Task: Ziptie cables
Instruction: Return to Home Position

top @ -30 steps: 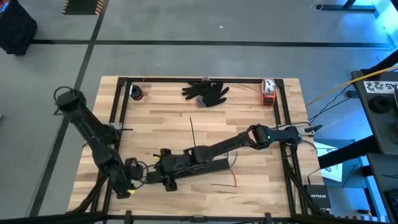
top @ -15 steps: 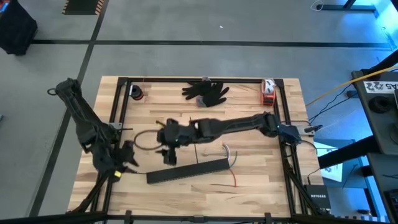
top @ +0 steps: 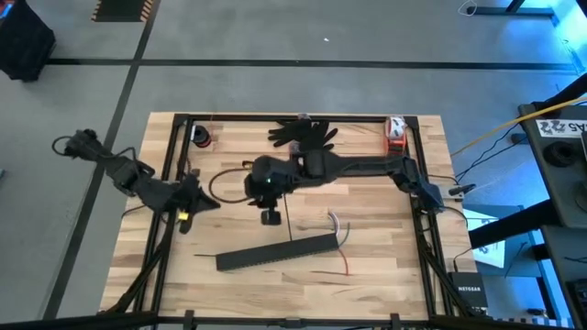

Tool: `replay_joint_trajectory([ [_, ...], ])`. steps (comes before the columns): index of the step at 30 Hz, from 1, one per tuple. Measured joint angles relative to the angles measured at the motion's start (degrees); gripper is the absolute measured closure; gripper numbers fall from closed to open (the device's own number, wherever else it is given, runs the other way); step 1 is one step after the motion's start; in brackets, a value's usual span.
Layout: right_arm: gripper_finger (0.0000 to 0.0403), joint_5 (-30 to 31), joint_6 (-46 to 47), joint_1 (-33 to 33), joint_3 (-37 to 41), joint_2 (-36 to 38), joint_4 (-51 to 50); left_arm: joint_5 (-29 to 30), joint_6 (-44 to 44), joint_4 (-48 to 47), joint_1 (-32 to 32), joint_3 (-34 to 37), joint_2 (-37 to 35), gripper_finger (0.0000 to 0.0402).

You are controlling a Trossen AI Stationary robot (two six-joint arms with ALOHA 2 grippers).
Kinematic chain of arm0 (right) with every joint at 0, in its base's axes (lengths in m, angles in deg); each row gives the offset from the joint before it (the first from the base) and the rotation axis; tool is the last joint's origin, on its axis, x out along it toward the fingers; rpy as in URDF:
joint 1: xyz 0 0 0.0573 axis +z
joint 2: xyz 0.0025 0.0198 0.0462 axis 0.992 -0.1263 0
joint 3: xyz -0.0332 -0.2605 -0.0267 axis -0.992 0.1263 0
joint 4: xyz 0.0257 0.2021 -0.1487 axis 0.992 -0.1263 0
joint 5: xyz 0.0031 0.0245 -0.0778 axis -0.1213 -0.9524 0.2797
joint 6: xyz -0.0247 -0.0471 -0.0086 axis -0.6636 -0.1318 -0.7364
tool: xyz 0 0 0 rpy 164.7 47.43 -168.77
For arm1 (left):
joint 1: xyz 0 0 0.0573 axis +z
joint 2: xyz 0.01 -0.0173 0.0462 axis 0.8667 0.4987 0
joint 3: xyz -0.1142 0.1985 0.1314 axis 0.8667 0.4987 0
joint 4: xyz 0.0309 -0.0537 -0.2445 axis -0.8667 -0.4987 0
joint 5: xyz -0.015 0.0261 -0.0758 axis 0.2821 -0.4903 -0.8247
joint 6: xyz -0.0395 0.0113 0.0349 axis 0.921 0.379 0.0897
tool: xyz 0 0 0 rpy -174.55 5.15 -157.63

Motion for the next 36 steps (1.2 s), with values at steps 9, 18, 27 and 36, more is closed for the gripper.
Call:
replay_joint_trajectory([
  [9,0.0396,-13.9,-10.5,-9.7,0.0,3.2,-0.2,1.2,-7.1,1.9,10.9,0.0,-3.6,0.0399],
  [18,0.0394,-13.1,-10.8,-16.6,-0.2,4.5,5.5,2.2,-7.7,2.0,13.3,0.0,-3.9,0.0399],
  [27,0.0402,-13.6,-9.4,-21.4,-0.1,4.9,0.5,4.1,-11.3,6.9,13.3,0.0,-3.0,0.0395],
  [36,0.0403,-13.6,-9.4,-25.9,-0.1,8.8,-4.2,5.9,-13.4,12.4,13.4,0.1,-1.7,0.0399],
])
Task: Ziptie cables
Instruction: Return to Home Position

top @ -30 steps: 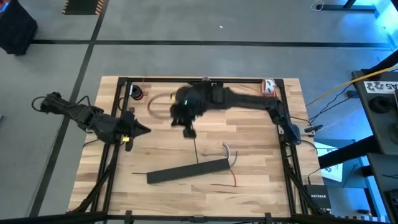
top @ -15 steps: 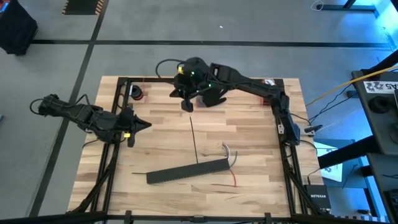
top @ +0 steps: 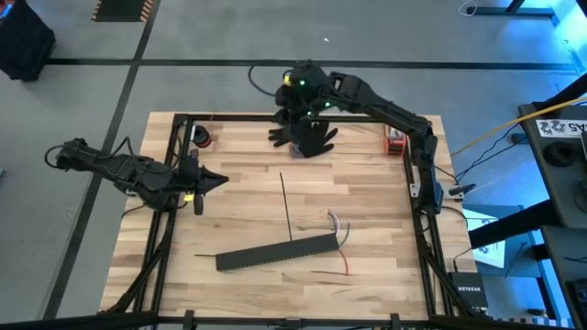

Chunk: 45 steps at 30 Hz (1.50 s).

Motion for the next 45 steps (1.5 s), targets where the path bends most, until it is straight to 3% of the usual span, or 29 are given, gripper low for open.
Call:
replay_joint_trajectory([
  [5,0.0403,-0.1,0.0,-1.3,0.6,3.3,0.4,0.0,1.6,0.0,0.6,1.4,-0.5,0.0395],
  [9,0.0403,-0.2,0.7,-2.1,6.6,7.6,2.6,0.0,2.3,0.7,0.6,2.6,-0.5,0.0399],
  [13,0.0403,-0.9,3.7,-3.0,21.1,15.8,12.6,0.0,2.1,3.5,0.6,4.0,-1.0,0.0400],
  [21,0.0403,0.0,15.5,-3.1,57.8,33.8,45.6,0.0,1.6,4.1,0.6,4.7,-2.8,0.0397],
  [28,0.0403,0.6,23.2,-3.0,77.0,41.7,61.3,-3.2,-0.3,4.1,0.6,4.7,-5.5,0.0399],
  [37,0.0403,3.1,27.3,-3.0,85.6,44.6,67.8,-3.3,-2.2,4.3,0.6,4.7,-7.2,0.0399],
  [42,0.0403,3.1,27.2,-3.0,84.8,44.7,67.7,-3.1,11.5,1.4,0.5,4.6,-7.8,0.0397],
  [45,0.0403,3.1,25.4,-3.0,84.1,44.7,67.8,-3.1,14.6,-0.5,0.5,4.6,-7.7,0.0397],
])
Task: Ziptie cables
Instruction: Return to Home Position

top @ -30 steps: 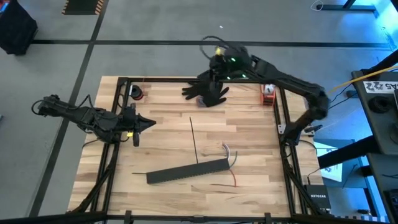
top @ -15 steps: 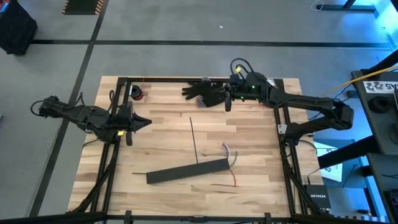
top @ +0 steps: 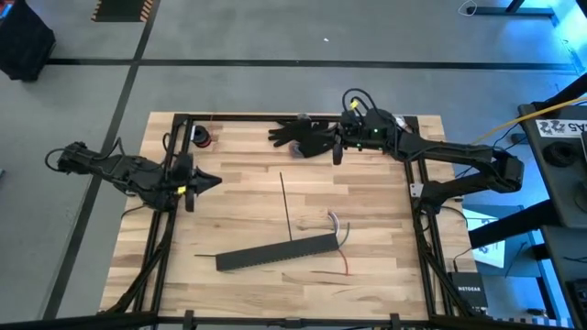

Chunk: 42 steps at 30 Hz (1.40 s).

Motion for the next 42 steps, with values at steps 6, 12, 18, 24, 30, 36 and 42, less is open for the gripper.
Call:
replay_joint_trajectory([
  [6,0.0403,0.5,-1.0,0.0,-0.9,0.0,0.0,0.0,-1.5,-4.3,0.0,0.0,0.0,0.0397],
  [12,0.0403,0.5,-1.1,0.0,-0.9,0.0,-0.2,0.0,-2.0,-9.0,0.0,0.0,0.0,0.0396],
  [18,0.0403,0.6,-1.1,0.0,-0.9,0.0,-0.4,0.0,-1.9,-12.8,0.0,0.0,0.0,0.0396],
  [24,0.0403,0.4,-1.0,0.1,0.7,0.0,-0.3,0.7,-7.7,-12.9,0.1,0.0,0.0,0.0396],
  [30,0.0403,-0.1,-1.1,0.1,4.3,0.5,0.1,1.9,-4.1,-11.3,0.1,0.0,0.3,0.0396],
  [36,0.0403,-1.8,0.6,0.0,11.1,1.4,14.2,2.4,-8.6,-0.6,0.6,3.5,-1.4,0.0396],
  [42,0.0403,-3.8,2.4,0.0,15.6,1.4,20.5,-3.2,-11.8,15.9,1.5,13.0,-5.3,0.0396],
])
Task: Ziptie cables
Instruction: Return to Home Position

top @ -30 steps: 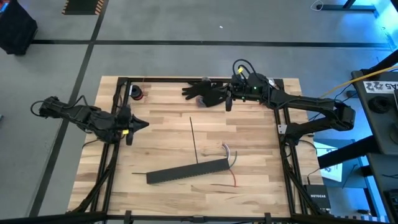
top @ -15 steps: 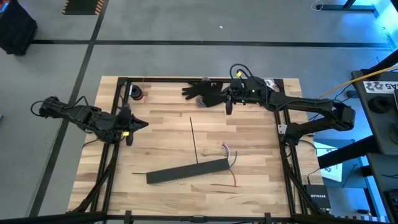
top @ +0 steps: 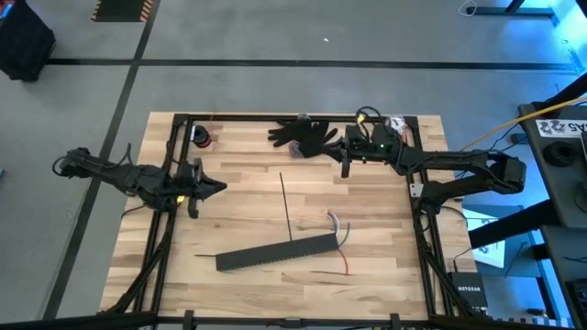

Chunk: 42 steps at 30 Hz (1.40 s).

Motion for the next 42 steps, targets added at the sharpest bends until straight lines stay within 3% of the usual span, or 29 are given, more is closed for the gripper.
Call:
replay_joint_trajectory([
  [8,0.0403,-0.4,-1.2,0.0,0.4,-0.2,-9.7,-1.9,-1.3,14.2,0.2,9.7,-1.6,0.0396],
  [16,0.0403,-1.8,-2.4,0.0,5.7,0.0,2.5,-2.0,-2.8,28.3,3.2,17.1,-1.6,0.0396],
  [20,0.0403,1.2,0.0,0.0,10.5,0.0,8.0,-2.0,-3.7,33.9,4.1,20.5,-1.6,0.0396],
  [27,0.0403,2.7,4.3,0.0,17.6,0.0,19.4,-2.0,-5.8,33.8,4.3,20.4,-2.2,0.0396],
  [38,0.0403,2.8,5.0,0.0,22.5,0.0,23.8,-2.0,-8.7,33.9,4.3,20.5,-2.8,0.0396],
  [42,0.0403,2.9,5.6,0.0,26.4,0.0,30.8,-2.0,-6.9,33.9,4.3,20.5,-2.8,0.0396],
])
